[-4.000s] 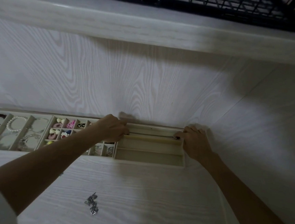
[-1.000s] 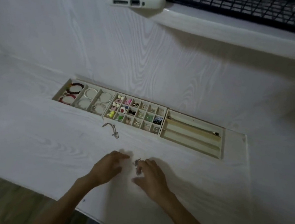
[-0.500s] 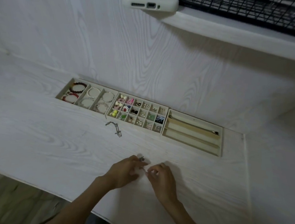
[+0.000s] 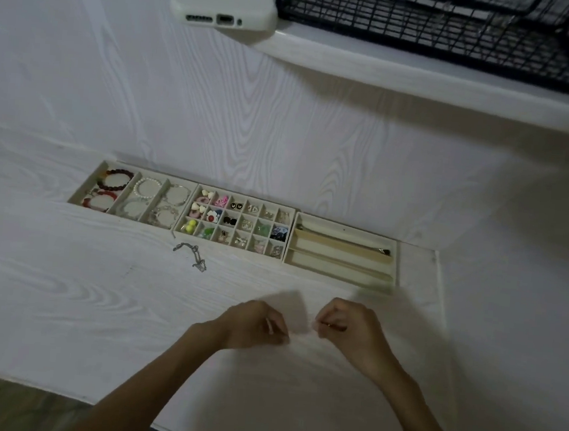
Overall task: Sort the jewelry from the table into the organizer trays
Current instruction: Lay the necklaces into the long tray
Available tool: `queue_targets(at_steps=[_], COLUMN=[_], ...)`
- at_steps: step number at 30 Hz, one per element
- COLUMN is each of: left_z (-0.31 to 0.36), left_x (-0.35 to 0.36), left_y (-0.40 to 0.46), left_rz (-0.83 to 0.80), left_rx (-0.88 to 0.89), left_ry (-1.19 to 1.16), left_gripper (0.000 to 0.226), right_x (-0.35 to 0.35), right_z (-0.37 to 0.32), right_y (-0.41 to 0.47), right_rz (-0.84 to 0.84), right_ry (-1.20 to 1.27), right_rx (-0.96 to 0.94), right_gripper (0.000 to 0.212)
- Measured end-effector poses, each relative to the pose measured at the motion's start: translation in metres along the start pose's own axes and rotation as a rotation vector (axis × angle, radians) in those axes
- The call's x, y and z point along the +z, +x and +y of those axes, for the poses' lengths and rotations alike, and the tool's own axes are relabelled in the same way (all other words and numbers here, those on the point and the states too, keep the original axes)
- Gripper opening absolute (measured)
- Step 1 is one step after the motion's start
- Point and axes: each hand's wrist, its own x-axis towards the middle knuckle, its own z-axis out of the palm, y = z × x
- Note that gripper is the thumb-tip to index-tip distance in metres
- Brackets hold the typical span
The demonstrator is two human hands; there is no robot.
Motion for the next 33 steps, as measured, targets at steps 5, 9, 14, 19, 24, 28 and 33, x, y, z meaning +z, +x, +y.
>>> queue_targets(at_steps=[5, 9, 14, 19, 24, 28, 33], left_z=[0.013, 0.018, 0.023, 0.022, 0.035, 0.055, 0.076], left_x=[-0.034, -0.058, -0.08, -0.096, -0.111, -0.122, -0.126], left_y=[0.01, 0.016, 0.022, 0.031, 0.049, 0.075, 0.109], left_rz=[0.061, 0.078, 0.031, -0.019, 0.012, 0.136, 0.229], left_rx=[0.081, 0.161, 0.146, 0.07, 0.097, 0.113, 0.11], left_ry=[-0.097, -0.087, -0.028, 0.176, 0.256, 0.27, 0.276], left_gripper=[0.011, 0.013, 0.012, 0.012, 0.014, 0.014, 0.015], right_x=[-0.058, -0.082, -0.1, -0.113, -0.127, -0.139, -0.15], right_z=[-0.004, -0.003, -0.003, -0.002, 0.002, 0.015, 0.032], right_y=[-0.001, -0.003, -0.007, -0.009, -0.007, 0.005, 0.025], right_rz=[0.049, 0.12, 0.187, 0.274, 0.408, 0.549, 0.636], right_ry=[-0.095, -0.27, -0.329, -0.35, -0.391, -0.444, -0.457], right_rx=[-0.018, -0.04, -0.019, -0.03, -0.036, -0.089, -0.046], right_gripper=[0.019, 0.015, 0.013, 0.015, 0.016, 0.012, 0.01])
